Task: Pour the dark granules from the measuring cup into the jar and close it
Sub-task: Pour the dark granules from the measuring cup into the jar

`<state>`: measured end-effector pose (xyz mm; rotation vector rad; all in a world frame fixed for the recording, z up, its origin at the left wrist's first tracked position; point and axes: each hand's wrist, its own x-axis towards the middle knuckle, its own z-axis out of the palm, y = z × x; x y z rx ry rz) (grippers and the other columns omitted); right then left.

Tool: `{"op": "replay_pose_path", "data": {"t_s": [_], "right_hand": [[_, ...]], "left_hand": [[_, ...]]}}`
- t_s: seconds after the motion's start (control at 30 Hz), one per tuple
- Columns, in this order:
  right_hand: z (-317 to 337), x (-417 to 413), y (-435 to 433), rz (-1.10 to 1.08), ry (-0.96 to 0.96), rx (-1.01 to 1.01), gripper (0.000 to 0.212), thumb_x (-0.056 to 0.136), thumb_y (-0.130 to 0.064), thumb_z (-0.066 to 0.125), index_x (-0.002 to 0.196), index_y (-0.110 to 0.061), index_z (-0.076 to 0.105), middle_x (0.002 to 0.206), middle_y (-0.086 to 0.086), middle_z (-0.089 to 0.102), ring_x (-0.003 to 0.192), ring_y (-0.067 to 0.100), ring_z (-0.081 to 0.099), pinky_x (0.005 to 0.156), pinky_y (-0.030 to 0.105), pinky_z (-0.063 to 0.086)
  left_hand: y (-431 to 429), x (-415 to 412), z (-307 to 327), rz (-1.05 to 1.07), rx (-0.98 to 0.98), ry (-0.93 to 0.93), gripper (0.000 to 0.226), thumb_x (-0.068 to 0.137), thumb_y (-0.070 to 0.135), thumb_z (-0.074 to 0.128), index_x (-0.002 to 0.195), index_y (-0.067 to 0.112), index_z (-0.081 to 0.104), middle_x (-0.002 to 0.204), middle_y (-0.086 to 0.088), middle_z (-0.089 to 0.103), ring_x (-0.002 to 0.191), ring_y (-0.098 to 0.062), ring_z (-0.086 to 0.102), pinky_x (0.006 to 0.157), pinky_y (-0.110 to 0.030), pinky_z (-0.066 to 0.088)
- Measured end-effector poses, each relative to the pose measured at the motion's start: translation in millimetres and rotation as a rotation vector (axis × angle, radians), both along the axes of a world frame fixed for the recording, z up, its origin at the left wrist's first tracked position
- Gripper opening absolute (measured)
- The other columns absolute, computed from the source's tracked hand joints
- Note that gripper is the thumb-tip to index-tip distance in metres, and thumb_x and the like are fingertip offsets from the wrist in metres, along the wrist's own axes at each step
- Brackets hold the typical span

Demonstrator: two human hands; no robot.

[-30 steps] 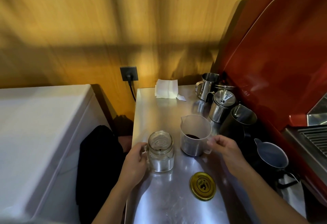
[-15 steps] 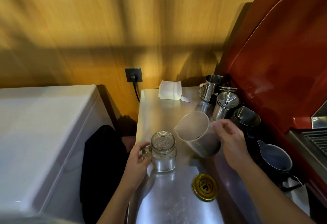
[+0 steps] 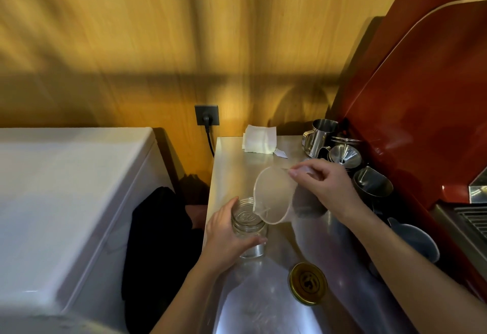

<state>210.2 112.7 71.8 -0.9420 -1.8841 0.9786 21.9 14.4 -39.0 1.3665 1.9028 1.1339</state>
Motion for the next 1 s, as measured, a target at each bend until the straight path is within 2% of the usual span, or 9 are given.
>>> {"op": "replay_pose_path", "data": {"t_s": [0.13, 0.2, 0.3, 0.43, 0.5, 0.6, 0.7, 0.87, 1.0], "right_hand": [[14, -8, 4, 0.032, -0.091, 0.100, 0.012, 0.077, -0.030, 0.068, 0.083, -0.020, 0.071, 0.085, 0.000, 0.067, 0.087, 0.016, 0.058, 0.077, 0.034, 0.046], [21, -13, 4, 0.032, -0.112, 0.132, 0.011, 0.077, -0.031, 0.068, 0.082, -0.021, 0.071, 0.080, -0.006, 0.066, 0.082, 0.012, 0.057, 0.073, 0.031, 0.045], [28, -19, 6, 0.035, -0.167, 0.159, 0.014, 0.078, -0.034, 0.067, 0.080, -0.020, 0.071, 0.077, 0.000, 0.066, 0.075, 0.013, 0.058, 0.067, 0.035, 0.046], [36, -29, 6, 0.063, -0.259, 0.199, 0.017, 0.076, -0.039, 0.067, 0.061, -0.035, 0.060, 0.067, -0.007, 0.057, 0.067, 0.010, 0.050, 0.058, 0.032, 0.037], [39, -34, 5, 0.071, -0.294, 0.201, 0.016, 0.075, -0.041, 0.066, 0.062, -0.032, 0.062, 0.067, -0.001, 0.058, 0.067, 0.016, 0.050, 0.058, 0.039, 0.039], [42, -42, 2, 0.096, -0.382, 0.254, 0.027, 0.074, -0.042, 0.064, 0.072, -0.016, 0.070, 0.070, 0.011, 0.061, 0.073, 0.024, 0.051, 0.067, 0.047, 0.043], [44, -48, 0, 0.123, -0.444, 0.269, 0.036, 0.071, -0.047, 0.061, 0.083, -0.014, 0.071, 0.082, 0.007, 0.061, 0.086, 0.025, 0.050, 0.075, 0.045, 0.043], [46, -56, -1, 0.181, -0.506, 0.354, 0.022, 0.077, -0.033, 0.065, 0.084, -0.012, 0.071, 0.076, -0.006, 0.054, 0.083, 0.016, 0.044, 0.085, 0.045, 0.037], [48, -59, -2, 0.192, -0.561, 0.368, 0.021, 0.078, -0.031, 0.066, 0.089, -0.014, 0.070, 0.082, -0.003, 0.054, 0.089, 0.019, 0.044, 0.087, 0.043, 0.036]], "left_hand": [[2, 1, -1, 0.053, 0.019, 0.016, 0.090, 0.051, 0.056, 0.084, 0.127, 0.027, 0.046, 0.115, 0.010, 0.052, 0.122, -0.023, 0.042, 0.105, -0.050, 0.038], [3, 1, -2, 0.056, 0.012, 0.001, 0.089, 0.050, 0.055, 0.085, 0.125, 0.026, 0.048, 0.116, 0.008, 0.055, 0.121, -0.025, 0.044, 0.104, -0.050, 0.039], [4, 3, -1, 0.068, -0.002, -0.045, 0.088, 0.047, 0.052, 0.087, 0.123, 0.027, 0.050, 0.117, 0.005, 0.058, 0.120, -0.026, 0.045, 0.102, -0.049, 0.040], [4, 6, 0, 0.064, -0.024, -0.118, 0.087, 0.046, 0.048, 0.089, 0.121, 0.026, 0.050, 0.119, 0.003, 0.058, 0.121, -0.028, 0.046, 0.103, -0.049, 0.040], [4, 6, 1, 0.072, -0.043, -0.139, 0.088, 0.045, 0.048, 0.089, 0.121, 0.028, 0.050, 0.120, 0.002, 0.057, 0.123, -0.029, 0.044, 0.103, -0.050, 0.040], [3, 8, 3, 0.081, -0.059, -0.146, 0.086, 0.044, 0.049, 0.088, 0.118, 0.031, 0.049, 0.120, 0.004, 0.057, 0.124, -0.029, 0.043, 0.103, -0.049, 0.040], [2, 8, 4, 0.077, -0.063, -0.171, 0.087, 0.041, 0.053, 0.087, 0.116, 0.035, 0.048, 0.119, 0.005, 0.057, 0.122, -0.029, 0.044, 0.102, -0.049, 0.042], [2, 11, 7, 0.073, -0.042, -0.229, 0.080, 0.035, 0.054, 0.086, 0.104, 0.043, 0.048, 0.116, 0.001, 0.059, 0.115, -0.024, 0.051, 0.098, -0.047, 0.046], [3, 11, 7, 0.079, -0.043, -0.225, 0.078, 0.032, 0.056, 0.085, 0.099, 0.045, 0.047, 0.114, 0.001, 0.060, 0.114, -0.024, 0.053, 0.097, -0.047, 0.047]]}}
